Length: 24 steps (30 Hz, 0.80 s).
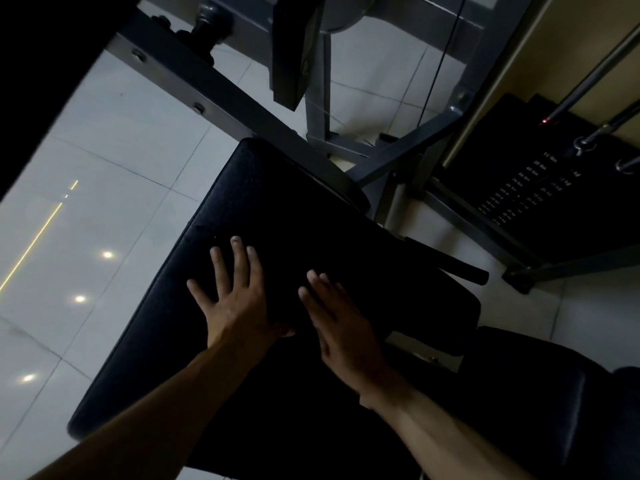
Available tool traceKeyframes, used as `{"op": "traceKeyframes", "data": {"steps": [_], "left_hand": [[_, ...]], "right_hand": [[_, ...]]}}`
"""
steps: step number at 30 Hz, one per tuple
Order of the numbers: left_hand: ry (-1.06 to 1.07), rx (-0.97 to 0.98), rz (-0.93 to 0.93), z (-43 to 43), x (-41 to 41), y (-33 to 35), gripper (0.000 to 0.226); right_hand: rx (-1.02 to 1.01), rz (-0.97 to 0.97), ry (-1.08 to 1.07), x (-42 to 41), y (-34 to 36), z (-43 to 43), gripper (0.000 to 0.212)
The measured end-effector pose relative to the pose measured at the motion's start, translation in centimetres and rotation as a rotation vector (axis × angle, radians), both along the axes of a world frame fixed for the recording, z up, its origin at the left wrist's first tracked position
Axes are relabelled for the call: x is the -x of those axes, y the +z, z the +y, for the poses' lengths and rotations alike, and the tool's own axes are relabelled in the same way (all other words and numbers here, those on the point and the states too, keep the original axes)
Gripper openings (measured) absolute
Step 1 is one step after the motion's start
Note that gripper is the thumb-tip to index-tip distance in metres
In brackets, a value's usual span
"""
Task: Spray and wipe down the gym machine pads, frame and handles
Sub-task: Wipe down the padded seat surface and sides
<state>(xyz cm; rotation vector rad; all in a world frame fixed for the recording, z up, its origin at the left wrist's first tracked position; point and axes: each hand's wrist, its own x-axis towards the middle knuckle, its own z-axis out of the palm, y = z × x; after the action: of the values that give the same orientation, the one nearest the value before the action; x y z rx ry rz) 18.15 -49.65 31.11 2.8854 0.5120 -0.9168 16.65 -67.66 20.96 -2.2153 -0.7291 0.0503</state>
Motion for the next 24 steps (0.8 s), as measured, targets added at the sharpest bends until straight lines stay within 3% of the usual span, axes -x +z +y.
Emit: {"op": "traceKeyframes", "data": {"steps": [2, 5, 7, 9, 12, 15, 17, 22, 24], "left_hand": [[-0.006, -0.002, -0.009, 0.3, 0.1, 0.0, 0.158], [-0.023, 0.012, -0.012, 0.4, 0.4, 0.0, 0.157], [-0.034, -0.002, -0.025, 0.5, 0.4, 0.0, 0.157], [-0.039, -0.01, -0.044, 0.8, 0.5, 0.2, 0.154], [-0.059, 0.003, -0.095, 1.8, 1.7, 0.9, 0.143], [0.021, -0.026, -0.147, 3.9, 3.4, 1.6, 0.143], [0.12, -0.03, -0.163, 5.6, 4.3, 2.1, 0.148], [0.224, 0.012, -0.172, 6.4, 4.7, 1.8, 0.154], [0.238, -0.016, -0.172, 6.2, 4.4, 1.6, 0.154]], "right_hand": [[0.03, -0.001, -0.065, -4.0, -0.2, -1.5, 0.066], [0.009, 0.245, -0.456, -9.5, 1.1, -1.3, 0.059], [-0.001, 0.305, -0.58, -9.3, 2.0, 1.3, 0.058], [-0.01, 0.203, -0.483, -6.1, 2.5, 3.8, 0.055], [0.056, 0.036, -0.078, -0.9, 2.3, 4.6, 0.06], [0.138, -0.095, 0.168, -2.8, 1.5, 2.5, 0.07], [0.168, -0.122, 0.072, -6.5, 1.3, 1.6, 0.072], [0.113, 0.112, -0.402, -9.6, 3.0, 5.4, 0.059], [0.09, 0.023, -0.311, -5.8, 2.9, 8.3, 0.062]]}}
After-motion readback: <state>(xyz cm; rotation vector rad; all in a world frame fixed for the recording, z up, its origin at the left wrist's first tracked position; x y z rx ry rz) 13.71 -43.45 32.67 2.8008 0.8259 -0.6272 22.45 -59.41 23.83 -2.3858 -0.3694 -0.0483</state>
